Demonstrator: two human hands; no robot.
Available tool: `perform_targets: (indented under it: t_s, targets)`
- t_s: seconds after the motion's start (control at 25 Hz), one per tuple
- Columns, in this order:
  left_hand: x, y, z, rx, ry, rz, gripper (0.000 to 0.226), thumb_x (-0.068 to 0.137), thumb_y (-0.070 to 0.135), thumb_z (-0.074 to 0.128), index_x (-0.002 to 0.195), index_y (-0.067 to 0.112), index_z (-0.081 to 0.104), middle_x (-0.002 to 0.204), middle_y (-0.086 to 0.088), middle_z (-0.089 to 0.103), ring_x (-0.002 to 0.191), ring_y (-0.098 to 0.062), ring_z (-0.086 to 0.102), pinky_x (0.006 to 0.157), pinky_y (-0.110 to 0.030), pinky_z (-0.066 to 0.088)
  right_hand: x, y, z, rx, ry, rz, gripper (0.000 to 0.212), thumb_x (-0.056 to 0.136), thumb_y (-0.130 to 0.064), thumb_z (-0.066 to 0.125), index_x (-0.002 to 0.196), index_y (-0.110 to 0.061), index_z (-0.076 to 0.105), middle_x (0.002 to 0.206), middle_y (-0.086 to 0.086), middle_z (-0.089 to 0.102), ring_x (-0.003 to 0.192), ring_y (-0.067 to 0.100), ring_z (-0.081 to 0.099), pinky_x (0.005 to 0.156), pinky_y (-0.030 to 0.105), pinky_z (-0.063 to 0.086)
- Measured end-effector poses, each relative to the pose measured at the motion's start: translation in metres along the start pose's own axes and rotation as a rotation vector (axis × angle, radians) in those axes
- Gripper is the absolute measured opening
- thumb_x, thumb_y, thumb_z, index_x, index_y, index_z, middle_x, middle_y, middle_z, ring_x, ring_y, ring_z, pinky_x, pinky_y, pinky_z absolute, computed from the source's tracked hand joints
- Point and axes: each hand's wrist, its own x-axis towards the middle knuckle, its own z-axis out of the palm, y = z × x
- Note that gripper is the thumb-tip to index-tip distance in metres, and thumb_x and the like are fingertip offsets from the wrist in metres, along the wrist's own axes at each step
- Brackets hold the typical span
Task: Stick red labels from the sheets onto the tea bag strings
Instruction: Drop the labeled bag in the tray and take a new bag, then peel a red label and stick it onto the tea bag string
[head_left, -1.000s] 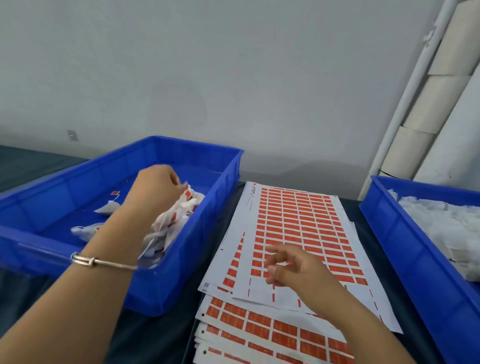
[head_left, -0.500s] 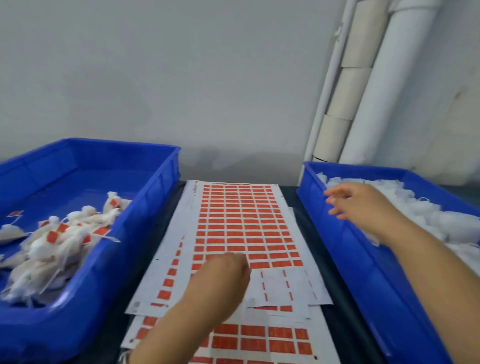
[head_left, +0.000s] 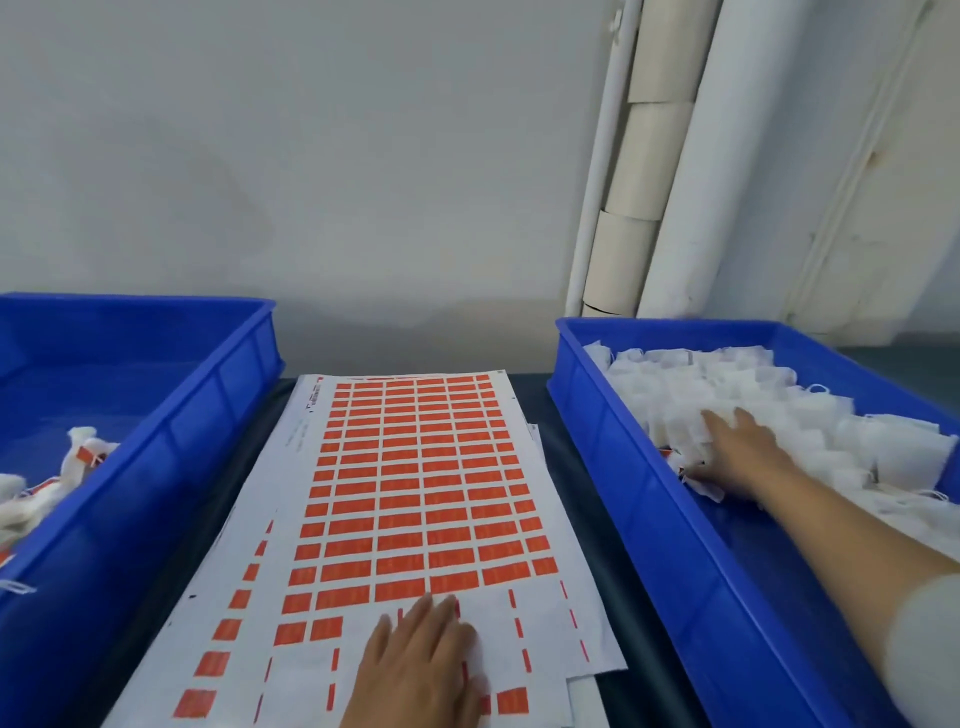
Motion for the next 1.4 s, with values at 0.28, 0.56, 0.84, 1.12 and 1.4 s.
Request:
perform_targets:
  t_s: [0.28, 0.56, 0.84, 1.12, 1.4]
  targets:
    - [0.007, -0.005, 0.004, 0.007, -0.004, 0.012, 0.052, 0.086, 0.067, 0.035, 0.131, 0.042, 0.032, 0.154, 0.024, 0.009, 0.143, -0.005, 0.003, 0.116, -0.038, -0.002, 0.018, 0.016, -0.022, 0.234, 0.140, 0.128, 0.046, 0.082, -0.044, 0.067, 0.099, -0.001, 0.069, 0.097, 0.016, 0.068, 0.086, 0.030, 0.059, 0.066, 0.032, 0.038]
    - [0.002, -0.004, 0.001, -0.020, -0.025, 0.006, 0.052, 0.088, 0.064, 0.034, 0.135, 0.041, 0.030, 0.155, 0.019, 0.007, 0.144, -0.009, 0.001, 0.115, -0.040, -0.004, -0.008, 0.028, -0.053, 0.173, 0.170, 0.204, 0.025, 0.090, -0.012, 0.057, 0.112, -0.012, 0.068, 0.120, 0.015, 0.060, 0.108, 0.031, 0.053, 0.079, 0.034, 0.041]
    - [-0.014, 0.006, -0.007, -0.128, 0.134, -0.074, 0.049, 0.089, 0.061, 0.037, 0.134, 0.042, 0.032, 0.156, 0.018, 0.008, 0.144, -0.009, 0.003, 0.113, -0.043, -0.009, -0.054, 0.018, -0.093, 0.467, 0.474, 0.053, 0.030, 0.088, -0.001, 0.051, 0.109, -0.012, 0.069, 0.116, 0.013, 0.066, 0.094, 0.032, 0.059, 0.067, 0.030, 0.042]
    - [-0.035, 0.014, -0.068, -0.570, 0.510, -0.102, 0.042, 0.083, 0.055, 0.055, 0.114, 0.059, 0.027, 0.143, 0.033, 0.021, 0.126, 0.008, 0.024, 0.107, -0.022, 0.026, -0.153, -0.061, -0.137, 0.666, 0.558, -0.382, 0.026, 0.085, -0.004, 0.064, 0.103, -0.022, 0.071, 0.088, -0.008, 0.069, 0.075, 0.003, 0.061, 0.073, 0.010, 0.043]
    - [-0.055, 0.006, -0.123, -0.456, 0.364, 0.108, 0.064, 0.072, 0.060, 0.065, 0.130, 0.046, 0.043, 0.130, 0.026, 0.048, 0.116, 0.000, 0.049, 0.096, -0.023, 0.041, -0.264, -0.143, -0.077, 0.646, -0.025, -0.768, 0.028, 0.079, -0.014, 0.073, 0.074, -0.041, 0.068, 0.069, -0.029, 0.064, 0.077, -0.016, 0.059, 0.063, -0.001, 0.042]
